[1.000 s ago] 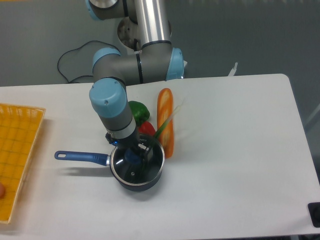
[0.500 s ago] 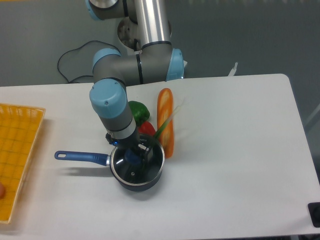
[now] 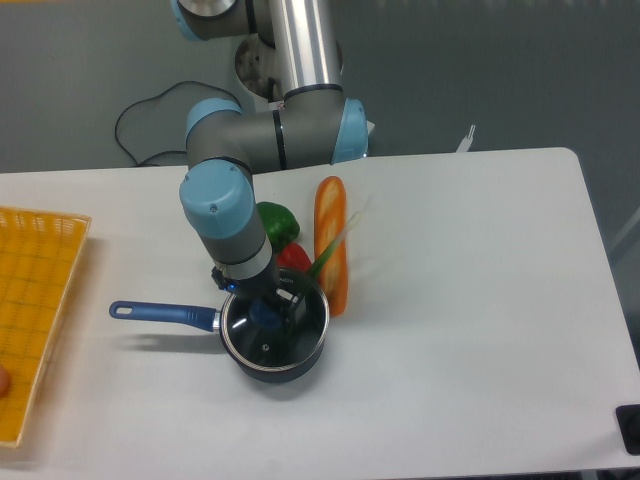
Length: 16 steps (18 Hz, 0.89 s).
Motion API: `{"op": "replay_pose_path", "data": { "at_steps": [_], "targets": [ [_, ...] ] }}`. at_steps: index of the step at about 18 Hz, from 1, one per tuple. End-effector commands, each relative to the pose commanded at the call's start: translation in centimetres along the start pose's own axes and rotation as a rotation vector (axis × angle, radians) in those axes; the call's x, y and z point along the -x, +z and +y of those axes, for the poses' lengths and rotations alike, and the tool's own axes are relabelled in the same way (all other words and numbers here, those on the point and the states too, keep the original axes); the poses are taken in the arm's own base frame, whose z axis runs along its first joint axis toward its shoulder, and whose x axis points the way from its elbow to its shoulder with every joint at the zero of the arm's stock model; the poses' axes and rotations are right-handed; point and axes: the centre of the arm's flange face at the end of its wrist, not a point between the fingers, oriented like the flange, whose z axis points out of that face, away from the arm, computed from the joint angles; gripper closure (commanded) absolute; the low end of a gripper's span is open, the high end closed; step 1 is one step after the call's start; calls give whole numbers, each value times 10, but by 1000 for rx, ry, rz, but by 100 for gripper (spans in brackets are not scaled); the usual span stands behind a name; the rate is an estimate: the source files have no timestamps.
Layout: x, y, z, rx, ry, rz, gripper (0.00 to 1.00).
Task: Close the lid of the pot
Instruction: 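Lower the lid onto the saucepan rim, adjusting over the green onions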
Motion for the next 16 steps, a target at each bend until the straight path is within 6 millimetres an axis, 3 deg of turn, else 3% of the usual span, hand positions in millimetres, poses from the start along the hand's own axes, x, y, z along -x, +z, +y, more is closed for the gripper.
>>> {"op": "replay_pose_path", "data": {
  "at_steps": [4, 10, 16],
  "targets": [
    [2, 1, 2, 23, 2, -28, 19],
    [0, -1, 1, 22, 10, -33, 1],
    [2, -11, 3, 6, 9, -33, 0]
  ]
}}
